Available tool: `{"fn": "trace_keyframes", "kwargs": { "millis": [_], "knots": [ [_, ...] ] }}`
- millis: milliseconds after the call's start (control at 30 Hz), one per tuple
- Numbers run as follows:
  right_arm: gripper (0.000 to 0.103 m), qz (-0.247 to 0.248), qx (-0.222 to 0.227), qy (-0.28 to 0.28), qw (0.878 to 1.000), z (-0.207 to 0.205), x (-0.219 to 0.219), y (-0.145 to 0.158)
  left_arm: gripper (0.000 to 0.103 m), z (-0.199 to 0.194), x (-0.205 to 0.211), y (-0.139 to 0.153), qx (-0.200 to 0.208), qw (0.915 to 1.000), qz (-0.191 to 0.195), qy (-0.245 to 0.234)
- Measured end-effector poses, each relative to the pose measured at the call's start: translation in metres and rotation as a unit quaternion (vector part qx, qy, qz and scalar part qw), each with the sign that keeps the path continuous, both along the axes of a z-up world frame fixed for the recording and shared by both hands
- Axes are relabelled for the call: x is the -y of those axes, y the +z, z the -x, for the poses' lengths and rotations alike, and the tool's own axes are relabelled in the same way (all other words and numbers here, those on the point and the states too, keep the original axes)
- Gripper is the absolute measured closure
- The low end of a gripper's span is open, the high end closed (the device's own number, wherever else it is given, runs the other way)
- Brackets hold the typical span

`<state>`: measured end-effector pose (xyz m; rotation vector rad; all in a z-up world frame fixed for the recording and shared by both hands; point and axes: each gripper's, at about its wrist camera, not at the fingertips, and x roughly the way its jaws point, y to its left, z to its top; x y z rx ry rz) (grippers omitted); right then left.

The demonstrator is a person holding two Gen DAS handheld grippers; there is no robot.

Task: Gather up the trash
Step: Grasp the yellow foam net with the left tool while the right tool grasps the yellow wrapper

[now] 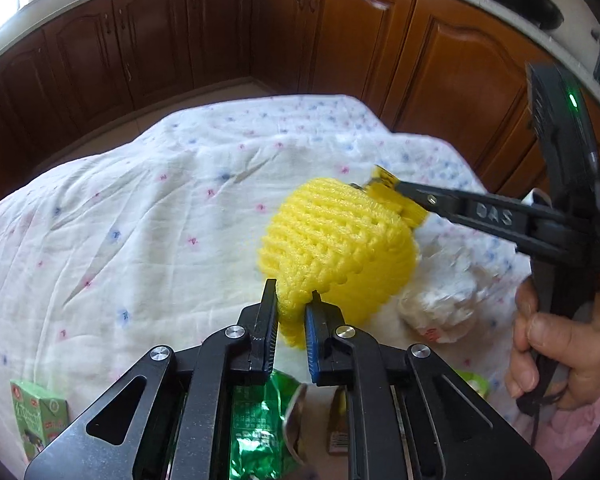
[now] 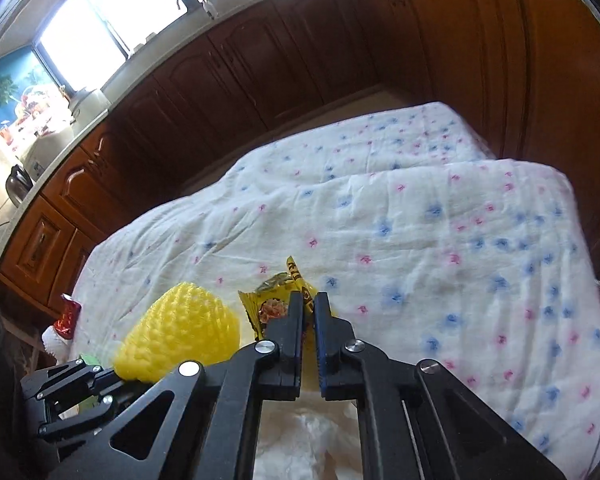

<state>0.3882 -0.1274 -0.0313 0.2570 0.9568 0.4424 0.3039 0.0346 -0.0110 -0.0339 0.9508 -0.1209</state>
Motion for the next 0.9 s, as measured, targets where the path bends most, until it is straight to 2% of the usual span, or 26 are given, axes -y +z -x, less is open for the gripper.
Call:
{"fn": "trace_keyframes", "kwargs": {
  "millis": [167,367,667,900],
  "knots": [
    [0.098,-0.018,0.036,-0.023,0.999,0.023,0.028,0.027,0.092,0.013,0.004,0.027,0.034,0.9992,0.022,0.001],
    [0.098,-0.039,0.076,-0.057,0.995,0.07,0.071,0.057,0.092,0.036,0.034,0.049,0.061,0.997,0.038,-0.03],
    [0.098,-0.063,0.094,-0.125,0.986,0.147,0.136,0.06,0.092,0.067,0.093,0.042,0.052,0.9927,0.051,-0.096],
    [0.098,-0.051,0.111,-0.184,0.975,0.199,0.178,0.06,0.092,0.083,0.132,0.037,0.043,0.9894,0.053,-0.128]
  ]
}}
